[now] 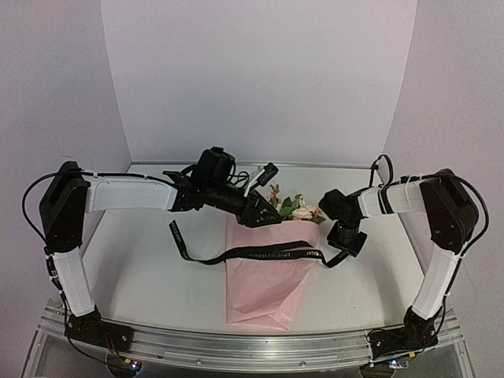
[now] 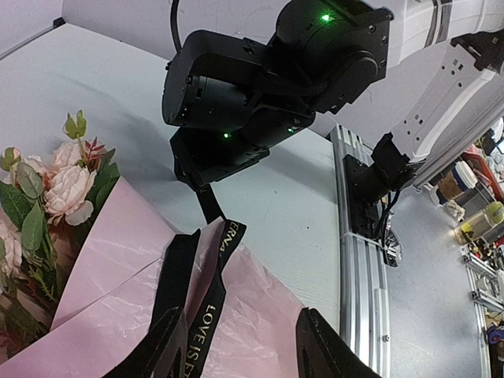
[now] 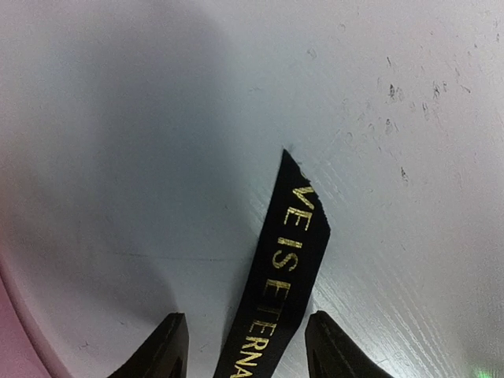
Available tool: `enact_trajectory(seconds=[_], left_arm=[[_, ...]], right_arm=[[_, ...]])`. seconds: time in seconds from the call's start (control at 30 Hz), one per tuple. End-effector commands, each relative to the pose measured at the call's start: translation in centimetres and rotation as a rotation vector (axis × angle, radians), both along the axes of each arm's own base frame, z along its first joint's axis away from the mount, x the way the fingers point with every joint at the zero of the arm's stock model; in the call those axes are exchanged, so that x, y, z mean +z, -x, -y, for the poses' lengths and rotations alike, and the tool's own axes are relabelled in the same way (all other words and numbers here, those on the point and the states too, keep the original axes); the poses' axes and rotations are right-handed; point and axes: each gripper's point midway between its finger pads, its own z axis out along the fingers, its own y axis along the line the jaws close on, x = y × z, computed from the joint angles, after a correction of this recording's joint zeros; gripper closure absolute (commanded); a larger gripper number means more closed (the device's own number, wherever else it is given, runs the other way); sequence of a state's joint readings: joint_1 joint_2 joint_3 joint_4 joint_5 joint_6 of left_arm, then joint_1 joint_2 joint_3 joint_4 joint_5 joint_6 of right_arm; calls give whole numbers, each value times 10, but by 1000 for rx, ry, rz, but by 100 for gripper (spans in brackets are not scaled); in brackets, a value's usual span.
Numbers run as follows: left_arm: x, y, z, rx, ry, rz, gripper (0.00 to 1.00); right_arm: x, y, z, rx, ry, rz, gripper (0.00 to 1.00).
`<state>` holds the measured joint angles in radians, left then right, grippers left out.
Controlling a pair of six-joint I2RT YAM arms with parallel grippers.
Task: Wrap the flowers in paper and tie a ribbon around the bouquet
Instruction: Cross the ribbon over the folded bouquet.
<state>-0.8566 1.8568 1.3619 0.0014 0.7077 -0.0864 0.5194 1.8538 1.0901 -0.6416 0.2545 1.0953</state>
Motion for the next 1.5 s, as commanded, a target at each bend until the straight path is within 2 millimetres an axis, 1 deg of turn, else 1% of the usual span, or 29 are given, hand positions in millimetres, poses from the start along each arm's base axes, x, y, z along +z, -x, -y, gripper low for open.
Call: enact_trajectory(seconds=[0.0,0.1,0.13,0.2,0.27,0.37,0.5,0.57,0.7,0.77,0.9,1.0,1.07,1.17,1.27,1.33,1.4,1.47], left_arm=[[39,2,-3,5,75,56,52],[44,3,-3,11,88,54,52],[45,3,-4,14,91,55,52],[44,3,-4,16,93,54,52],[43,3,-4,18,90,51,52],[40,2,-3,17,87,43,52],[40,3,-1,-3,93,52,52],[39,3,2,-19,87,64,52],[29,-3,6,-32,52,79,51],[26,-5,9,-36,40,77,50],[29,-3,15,-83,52,80,46],[30,2,17,-143,53,100,44],[30,1,19,-149,49,109,44],[31,0,21,-151,64,120,43],[37,-1,19,-130,96,145,40],[32,-3,20,-127,81,140,40],[27,-2,21,-139,71,131,40],[29,0,21,-144,83,134,39]], right_arm=[[-8,11,5,-56,19,-36,67],[-17,23,4,-66,5,-70,89],[-19,26,4,-67,2,-77,99],[-19,33,4,-64,1,-77,100],[-14,37,5,-52,5,-56,100],[10,34,4,-25,0,23,100],[49,25,-4,8,-65,134,100],[69,19,-15,46,-107,179,100],[109,10,-42,144,-185,259,100],[129,6,-61,204,-231,290,100],[164,3,-102,297,-361,327,100],[187,2,-128,347,-478,349,100],[202,3,-144,367,-572,355,100],[218,2,-162,378,-672,360,100],[227,3,-164,365,-709,367,100],[237,4,-174,385,-765,355,100],[241,5,-187,394,-829,326,100],[244,6,-197,400,-872,307,100]])
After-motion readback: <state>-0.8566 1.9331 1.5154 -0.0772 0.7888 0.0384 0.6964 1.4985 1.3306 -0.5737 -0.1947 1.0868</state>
